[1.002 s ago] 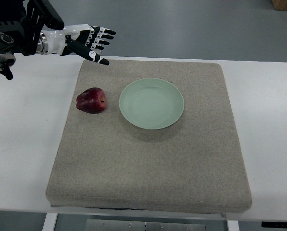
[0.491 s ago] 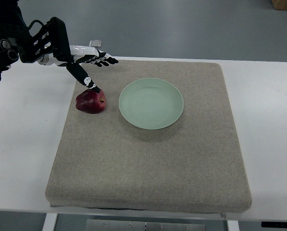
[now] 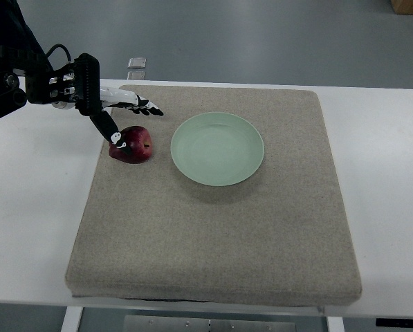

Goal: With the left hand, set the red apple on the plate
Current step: 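Lower the left hand onto the red apple and close fingers around it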

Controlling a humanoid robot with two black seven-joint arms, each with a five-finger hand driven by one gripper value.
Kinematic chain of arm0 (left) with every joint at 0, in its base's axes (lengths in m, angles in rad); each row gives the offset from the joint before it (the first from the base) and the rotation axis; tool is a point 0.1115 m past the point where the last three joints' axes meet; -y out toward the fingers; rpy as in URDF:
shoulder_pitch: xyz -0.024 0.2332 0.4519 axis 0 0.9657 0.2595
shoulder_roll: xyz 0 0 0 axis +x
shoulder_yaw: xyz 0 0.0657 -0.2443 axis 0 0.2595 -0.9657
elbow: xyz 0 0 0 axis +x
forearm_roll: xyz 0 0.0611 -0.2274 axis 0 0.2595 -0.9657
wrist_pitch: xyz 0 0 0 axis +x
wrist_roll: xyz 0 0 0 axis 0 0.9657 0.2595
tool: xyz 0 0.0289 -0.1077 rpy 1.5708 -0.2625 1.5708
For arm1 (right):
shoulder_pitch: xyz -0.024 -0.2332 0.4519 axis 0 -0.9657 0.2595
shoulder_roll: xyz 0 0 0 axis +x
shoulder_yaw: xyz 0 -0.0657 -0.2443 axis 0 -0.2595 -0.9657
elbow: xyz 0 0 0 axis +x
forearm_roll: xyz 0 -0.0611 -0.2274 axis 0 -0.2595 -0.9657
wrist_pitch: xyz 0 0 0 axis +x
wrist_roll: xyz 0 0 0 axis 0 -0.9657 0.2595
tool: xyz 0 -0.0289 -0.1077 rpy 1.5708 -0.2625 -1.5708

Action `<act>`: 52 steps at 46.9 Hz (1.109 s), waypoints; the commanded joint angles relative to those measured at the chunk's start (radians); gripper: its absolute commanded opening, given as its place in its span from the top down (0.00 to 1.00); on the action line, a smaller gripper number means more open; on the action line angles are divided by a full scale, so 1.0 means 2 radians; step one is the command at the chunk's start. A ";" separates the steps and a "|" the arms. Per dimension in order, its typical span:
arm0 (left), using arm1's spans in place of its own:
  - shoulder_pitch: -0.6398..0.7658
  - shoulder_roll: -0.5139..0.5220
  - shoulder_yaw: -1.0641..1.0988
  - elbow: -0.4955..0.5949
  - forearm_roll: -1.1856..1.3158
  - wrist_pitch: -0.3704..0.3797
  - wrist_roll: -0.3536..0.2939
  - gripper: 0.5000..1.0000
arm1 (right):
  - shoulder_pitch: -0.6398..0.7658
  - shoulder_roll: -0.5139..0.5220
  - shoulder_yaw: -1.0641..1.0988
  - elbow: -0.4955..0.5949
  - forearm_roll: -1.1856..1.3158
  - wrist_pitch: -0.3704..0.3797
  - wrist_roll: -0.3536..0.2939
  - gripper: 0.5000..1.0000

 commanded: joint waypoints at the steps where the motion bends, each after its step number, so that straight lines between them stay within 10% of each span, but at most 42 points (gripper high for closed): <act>1: 0.000 0.000 0.001 0.002 0.007 0.001 0.000 0.06 | 0.000 0.000 0.000 0.000 0.000 0.000 0.000 0.14; 33: 0.023 -0.004 0.010 0.008 0.013 0.031 0.001 0.05 | 0.000 0.000 0.000 0.000 0.000 0.000 0.000 0.14; 52: 0.023 -0.004 0.011 0.007 0.019 0.028 -0.009 0.70 | 0.000 0.000 0.000 0.000 0.000 0.000 0.000 0.14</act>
